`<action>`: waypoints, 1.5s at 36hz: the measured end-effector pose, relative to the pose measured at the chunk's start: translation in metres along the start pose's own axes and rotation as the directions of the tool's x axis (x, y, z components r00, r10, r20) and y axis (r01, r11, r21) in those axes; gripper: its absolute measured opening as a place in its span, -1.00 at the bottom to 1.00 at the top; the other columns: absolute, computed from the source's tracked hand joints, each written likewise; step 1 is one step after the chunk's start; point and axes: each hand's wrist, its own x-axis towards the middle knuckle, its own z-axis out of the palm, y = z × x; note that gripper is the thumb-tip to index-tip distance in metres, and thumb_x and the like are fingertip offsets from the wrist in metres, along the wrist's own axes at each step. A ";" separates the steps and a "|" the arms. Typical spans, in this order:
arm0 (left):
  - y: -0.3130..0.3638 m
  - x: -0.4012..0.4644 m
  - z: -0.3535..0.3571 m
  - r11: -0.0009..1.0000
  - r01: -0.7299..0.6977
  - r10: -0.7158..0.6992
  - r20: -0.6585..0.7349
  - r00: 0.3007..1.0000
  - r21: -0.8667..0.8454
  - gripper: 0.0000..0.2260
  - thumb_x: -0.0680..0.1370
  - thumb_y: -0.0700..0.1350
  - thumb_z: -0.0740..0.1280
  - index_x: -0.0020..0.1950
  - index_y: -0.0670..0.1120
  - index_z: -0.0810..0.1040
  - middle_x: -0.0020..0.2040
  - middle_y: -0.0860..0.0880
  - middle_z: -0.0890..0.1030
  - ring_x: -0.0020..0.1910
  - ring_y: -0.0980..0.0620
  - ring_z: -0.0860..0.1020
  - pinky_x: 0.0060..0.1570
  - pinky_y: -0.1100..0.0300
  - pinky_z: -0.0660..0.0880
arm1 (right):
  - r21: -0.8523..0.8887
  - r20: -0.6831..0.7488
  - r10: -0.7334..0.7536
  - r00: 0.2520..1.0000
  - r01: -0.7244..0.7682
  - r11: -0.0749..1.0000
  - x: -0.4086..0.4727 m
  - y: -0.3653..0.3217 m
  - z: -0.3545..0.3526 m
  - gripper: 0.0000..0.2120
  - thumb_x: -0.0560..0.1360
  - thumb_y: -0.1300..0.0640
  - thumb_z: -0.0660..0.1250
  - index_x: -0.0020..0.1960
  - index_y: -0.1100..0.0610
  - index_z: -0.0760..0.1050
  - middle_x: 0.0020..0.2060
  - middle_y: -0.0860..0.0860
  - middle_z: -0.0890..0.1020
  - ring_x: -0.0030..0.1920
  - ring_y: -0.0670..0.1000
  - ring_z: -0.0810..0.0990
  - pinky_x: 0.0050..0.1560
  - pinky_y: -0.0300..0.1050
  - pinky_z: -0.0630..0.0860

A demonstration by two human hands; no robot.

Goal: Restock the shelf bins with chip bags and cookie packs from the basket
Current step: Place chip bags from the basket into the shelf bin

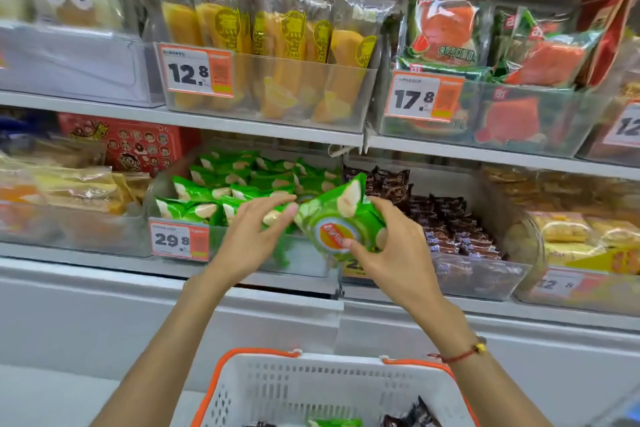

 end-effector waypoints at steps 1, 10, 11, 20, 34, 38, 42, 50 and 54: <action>-0.005 0.006 -0.001 1.000 0.001 -0.001 -0.055 0.998 0.003 -0.41 0.47 0.44 0.07 0.30 0.13 0.50 0.30 0.15 0.49 0.35 0.10 0.37 0.39 0.06 0.28 | 0.009 -0.051 0.022 0.998 -0.021 1.000 0.003 0.002 -0.001 -0.43 0.35 -0.05 0.47 0.29 0.03 0.38 0.06 -0.05 0.60 0.04 0.06 0.57 0.05 0.12 0.51; -0.028 0.057 0.004 0.889 -0.012 -0.015 0.056 0.998 0.457 -0.14 0.33 0.47 0.03 0.47 -0.04 0.32 0.45 -0.03 0.35 0.45 -0.03 0.26 0.40 0.06 0.18 | 0.115 -0.224 0.184 0.957 -0.161 0.980 0.034 -0.005 0.010 -0.53 0.35 0.02 0.52 0.05 -0.04 0.26 -0.19 -0.13 0.54 -0.18 0.05 0.59 -0.24 -0.11 0.40; -0.033 0.064 0.008 0.853 -0.031 -0.044 0.130 0.991 0.521 -0.13 0.33 0.47 0.08 0.50 -0.02 0.27 0.49 -0.01 0.30 0.48 -0.02 0.21 0.42 0.06 0.15 | 0.088 -0.197 0.178 0.964 -0.163 0.983 0.038 -0.007 0.016 -0.53 0.36 0.02 0.52 0.03 -0.03 0.25 -0.20 -0.10 0.53 -0.17 0.09 0.60 -0.26 -0.10 0.39; -0.055 0.083 0.016 0.704 -0.072 -0.059 0.160 0.985 0.707 -0.30 0.41 0.18 0.35 0.49 0.05 0.20 0.32 0.02 0.44 0.32 -0.06 0.38 0.23 0.06 0.28 | -0.298 -0.108 -0.030 0.994 -0.003 0.955 0.074 -0.010 0.074 -0.51 0.33 0.10 0.51 0.17 0.16 0.41 -0.01 0.08 0.57 -0.04 0.16 0.58 -0.21 -0.05 0.46; -0.055 0.082 0.015 0.732 -0.009 -0.098 0.119 0.988 0.681 -0.37 0.39 0.07 0.37 0.43 0.11 0.27 0.28 0.03 0.51 0.28 -0.08 0.44 0.29 -0.01 0.23 | -0.661 0.153 0.068 0.986 0.052 0.748 0.094 -0.030 0.075 -0.57 0.44 0.13 0.45 0.23 0.12 0.36 0.11 0.07 0.51 0.11 0.14 0.53 -0.09 -0.06 0.40; -0.053 0.084 0.016 0.737 0.033 -0.131 0.095 0.987 0.675 -0.39 0.38 0.04 0.37 0.41 0.10 0.30 0.22 0.01 0.54 0.25 -0.10 0.47 0.29 -0.01 0.24 | -0.677 0.177 0.096 0.979 0.050 0.734 0.092 -0.038 0.071 -0.55 0.46 0.11 0.42 0.27 0.09 0.32 0.15 0.04 0.48 0.15 0.11 0.50 -0.07 -0.07 0.39; -0.050 0.085 0.017 0.736 0.049 -0.144 0.086 0.986 0.675 -0.40 0.36 0.04 0.39 0.39 0.11 0.34 0.17 0.00 0.57 0.21 -0.10 0.50 0.31 -0.03 0.24 | -0.689 0.195 0.105 0.975 0.060 0.722 0.098 -0.040 0.075 -0.61 0.47 0.17 0.39 0.25 0.13 0.36 0.14 0.08 0.50 0.16 0.14 0.50 -0.09 -0.06 0.36; -0.050 0.076 0.011 0.710 -0.024 -0.110 0.145 0.983 0.704 -0.41 0.41 0.13 0.36 0.42 0.09 0.32 0.26 0.01 0.54 0.26 -0.09 0.48 0.29 0.00 0.23 | -0.661 0.351 0.141 0.926 0.139 0.737 0.120 -0.026 0.111 -0.70 0.48 0.32 0.26 0.21 0.16 0.43 0.15 0.12 0.56 0.19 0.20 0.53 0.04 -0.01 0.44; -0.050 0.078 0.010 0.720 -0.019 -0.117 0.148 0.982 0.693 -0.42 0.41 0.14 0.37 0.40 0.09 0.33 0.27 0.00 0.53 0.26 -0.10 0.47 0.26 0.02 0.26 | -0.625 0.376 0.121 0.918 0.155 0.765 0.130 -0.013 0.112 -0.63 0.47 0.29 0.30 0.27 0.14 0.41 0.17 0.13 0.54 0.20 0.20 0.50 0.08 0.02 0.43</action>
